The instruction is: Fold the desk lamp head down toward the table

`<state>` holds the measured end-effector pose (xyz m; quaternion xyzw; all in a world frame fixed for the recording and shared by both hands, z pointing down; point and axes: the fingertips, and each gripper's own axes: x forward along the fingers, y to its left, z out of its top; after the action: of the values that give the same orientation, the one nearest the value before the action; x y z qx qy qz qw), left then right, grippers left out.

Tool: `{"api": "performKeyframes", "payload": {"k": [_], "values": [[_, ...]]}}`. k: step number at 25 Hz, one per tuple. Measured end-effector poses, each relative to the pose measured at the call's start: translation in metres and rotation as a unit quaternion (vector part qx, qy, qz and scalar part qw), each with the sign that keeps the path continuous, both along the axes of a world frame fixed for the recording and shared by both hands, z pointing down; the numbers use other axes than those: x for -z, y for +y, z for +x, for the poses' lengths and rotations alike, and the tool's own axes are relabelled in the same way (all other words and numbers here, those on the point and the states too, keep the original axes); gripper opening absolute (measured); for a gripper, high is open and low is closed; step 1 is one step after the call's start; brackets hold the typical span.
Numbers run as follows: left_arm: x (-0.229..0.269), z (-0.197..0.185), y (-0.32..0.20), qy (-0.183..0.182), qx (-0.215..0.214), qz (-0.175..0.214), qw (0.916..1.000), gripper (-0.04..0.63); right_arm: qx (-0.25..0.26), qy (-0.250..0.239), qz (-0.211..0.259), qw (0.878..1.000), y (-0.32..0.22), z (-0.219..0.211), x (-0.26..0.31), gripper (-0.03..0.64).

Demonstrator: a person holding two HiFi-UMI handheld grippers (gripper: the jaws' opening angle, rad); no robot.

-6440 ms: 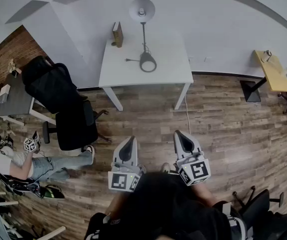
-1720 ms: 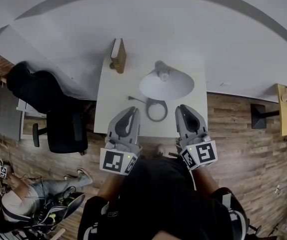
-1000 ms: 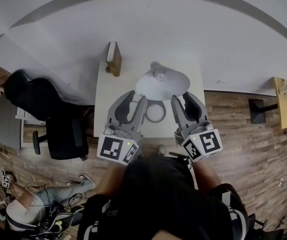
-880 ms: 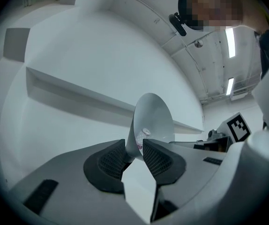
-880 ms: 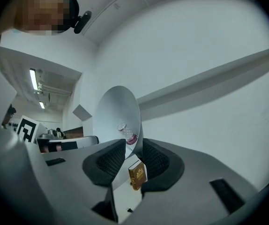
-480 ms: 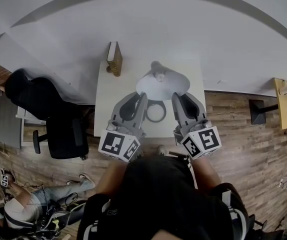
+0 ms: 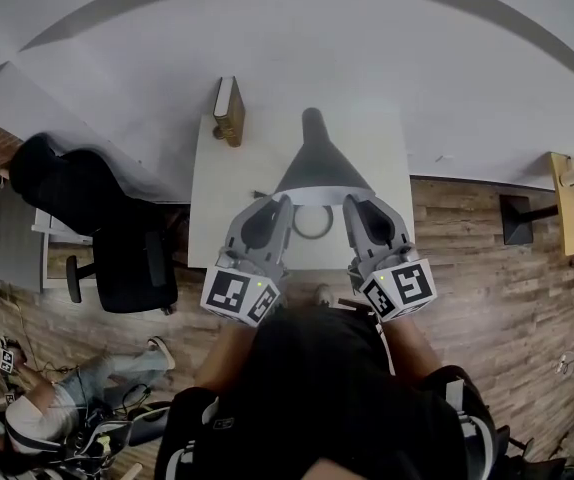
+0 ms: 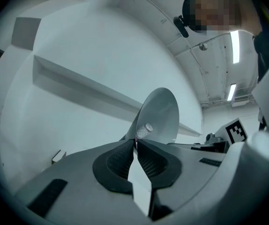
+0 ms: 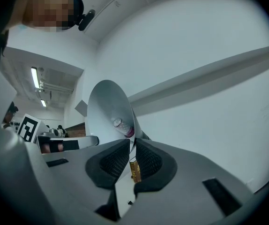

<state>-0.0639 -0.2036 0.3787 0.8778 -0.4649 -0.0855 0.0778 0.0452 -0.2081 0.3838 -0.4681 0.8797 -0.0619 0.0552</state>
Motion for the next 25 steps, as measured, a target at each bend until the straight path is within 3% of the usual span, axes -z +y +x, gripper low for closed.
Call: {"api": "performKeyframes", "payload": {"k": [17, 25], "values": [[-0.063, -0.001, 0.006, -0.011, 0.010, -0.024, 0.9996, 0.031, 0.004, 0.035, -0.041, 0.999, 0.004, 0.002, -0.058, 0.031], [-0.095, 0.000, 0.006, -0.040, 0.011, -0.048, 0.9980, 0.029, 0.004, 0.060, -0.060, 0.996, 0.002, 0.002, -0.086, 0.023]]}}
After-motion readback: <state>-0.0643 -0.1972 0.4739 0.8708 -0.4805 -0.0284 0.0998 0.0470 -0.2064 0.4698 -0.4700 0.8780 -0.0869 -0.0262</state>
